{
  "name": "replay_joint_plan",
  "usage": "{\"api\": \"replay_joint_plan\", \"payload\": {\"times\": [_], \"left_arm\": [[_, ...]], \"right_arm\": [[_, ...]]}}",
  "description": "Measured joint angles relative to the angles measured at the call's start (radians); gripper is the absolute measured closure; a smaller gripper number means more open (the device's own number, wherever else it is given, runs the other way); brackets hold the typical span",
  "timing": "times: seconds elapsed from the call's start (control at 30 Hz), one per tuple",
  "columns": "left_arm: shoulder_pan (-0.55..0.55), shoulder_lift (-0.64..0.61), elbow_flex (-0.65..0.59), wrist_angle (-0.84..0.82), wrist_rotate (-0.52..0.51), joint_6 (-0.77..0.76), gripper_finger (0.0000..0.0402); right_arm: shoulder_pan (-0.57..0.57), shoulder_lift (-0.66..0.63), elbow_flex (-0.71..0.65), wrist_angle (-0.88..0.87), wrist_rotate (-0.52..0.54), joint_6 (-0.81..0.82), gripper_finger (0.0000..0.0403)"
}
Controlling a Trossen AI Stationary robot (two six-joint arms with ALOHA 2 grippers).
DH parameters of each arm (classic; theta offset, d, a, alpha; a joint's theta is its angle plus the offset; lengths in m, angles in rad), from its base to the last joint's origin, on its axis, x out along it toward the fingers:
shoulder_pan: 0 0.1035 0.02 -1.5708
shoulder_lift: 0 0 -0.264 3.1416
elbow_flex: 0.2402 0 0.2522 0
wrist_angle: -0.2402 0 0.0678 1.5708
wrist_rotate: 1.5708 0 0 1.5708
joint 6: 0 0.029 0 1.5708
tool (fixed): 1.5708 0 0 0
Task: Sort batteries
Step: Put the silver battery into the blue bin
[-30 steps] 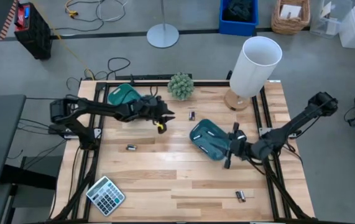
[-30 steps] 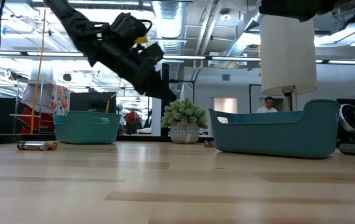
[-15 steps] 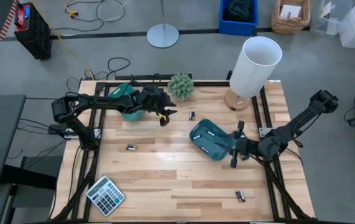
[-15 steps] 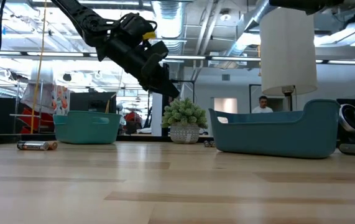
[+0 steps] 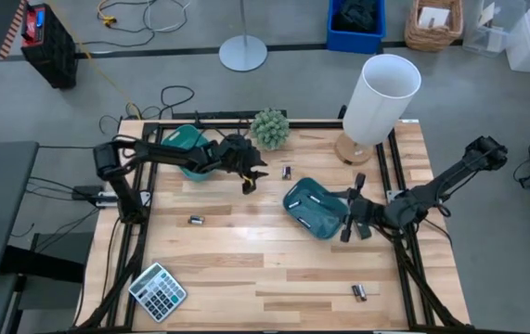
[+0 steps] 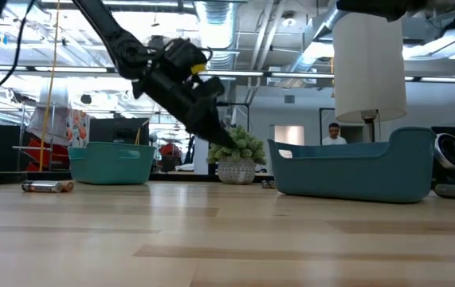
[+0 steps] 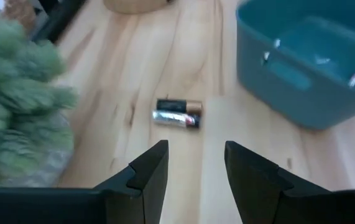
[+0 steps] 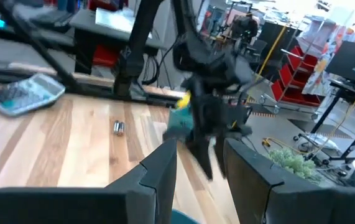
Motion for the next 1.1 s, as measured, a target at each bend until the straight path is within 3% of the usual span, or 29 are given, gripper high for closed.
{"api": "replay_joint_plan", "payload": {"times": [0.23, 0.57, 1.1], "left_arm": [[0.007, 0.111, 0.06, 0.006, 0.026, 0.032, 0.0247], [0.006, 0.285, 0.273, -0.194, 0.031, 0.102, 0.0226], [0.007, 0.305, 0.312, -0.215, 0.056, 0.152, 0.0138]], "right_arm": [[0.005, 0.002, 0.0, 0.02, -0.001, 0.046, 0.0253], [0.005, 0.049, 0.0, 0.024, -0.001, 0.107, 0.0253], [-0.051, 0.099, 0.0, 0.063, -0.004, 0.107, 0.0253]]}}
